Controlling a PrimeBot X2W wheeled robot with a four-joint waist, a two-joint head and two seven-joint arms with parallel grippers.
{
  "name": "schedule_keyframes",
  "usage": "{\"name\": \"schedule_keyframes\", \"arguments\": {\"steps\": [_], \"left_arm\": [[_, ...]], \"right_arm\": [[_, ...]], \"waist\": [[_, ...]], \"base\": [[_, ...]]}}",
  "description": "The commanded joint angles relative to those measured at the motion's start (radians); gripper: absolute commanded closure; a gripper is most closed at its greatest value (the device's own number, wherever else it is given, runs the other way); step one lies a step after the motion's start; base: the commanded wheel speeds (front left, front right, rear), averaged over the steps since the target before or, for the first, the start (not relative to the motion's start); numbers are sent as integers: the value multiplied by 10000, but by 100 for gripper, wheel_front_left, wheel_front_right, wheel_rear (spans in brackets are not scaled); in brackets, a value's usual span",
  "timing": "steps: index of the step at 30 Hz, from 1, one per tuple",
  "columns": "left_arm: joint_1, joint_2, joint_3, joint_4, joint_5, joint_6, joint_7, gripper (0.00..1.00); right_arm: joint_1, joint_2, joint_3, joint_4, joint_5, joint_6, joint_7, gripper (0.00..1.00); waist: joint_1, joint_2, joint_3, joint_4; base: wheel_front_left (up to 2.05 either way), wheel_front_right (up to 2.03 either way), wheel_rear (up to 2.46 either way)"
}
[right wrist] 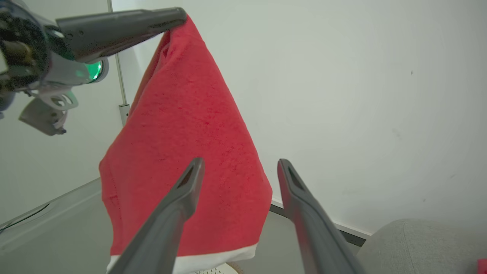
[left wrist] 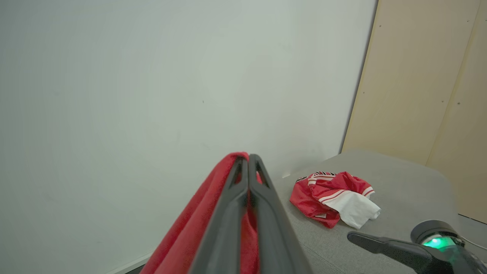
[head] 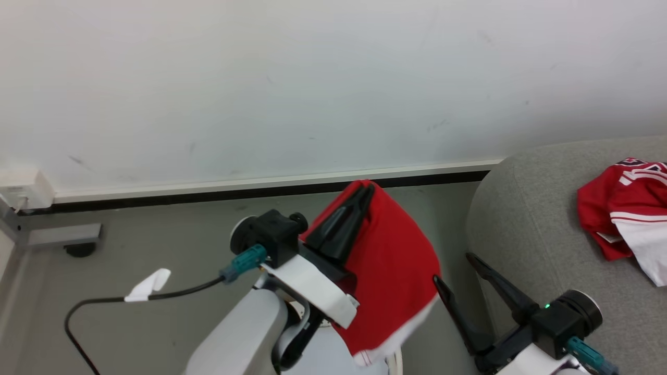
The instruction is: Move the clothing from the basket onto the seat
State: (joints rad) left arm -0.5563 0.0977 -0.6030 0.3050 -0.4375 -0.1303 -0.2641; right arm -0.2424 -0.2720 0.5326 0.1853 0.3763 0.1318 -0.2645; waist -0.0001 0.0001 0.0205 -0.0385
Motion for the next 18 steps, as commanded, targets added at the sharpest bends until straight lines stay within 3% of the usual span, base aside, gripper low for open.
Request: {"name": "schedule_keyframes", "arguments": {"steps": [1,11,18], "left_arm": [[-78,-19,-102,11,-17,7,-4,100],[-235,-162,-2445,-94,-594,6,-4,100],[-488,-94,-4013,10,-1168,6,-6,100]], "right_arm": [[-310,-83,185,230,149,-22,3,0],[-2000,-149,2223,2658,688,-22,3,0],[-2745,108,2646,3360,914,-22,3,0]], "waist": [[1,-1,40,115],[1,-1,-125,1078],[1,-1,-318,1768]], "base": [[0,0,0],[0,0,0],[0,0,0]]}}
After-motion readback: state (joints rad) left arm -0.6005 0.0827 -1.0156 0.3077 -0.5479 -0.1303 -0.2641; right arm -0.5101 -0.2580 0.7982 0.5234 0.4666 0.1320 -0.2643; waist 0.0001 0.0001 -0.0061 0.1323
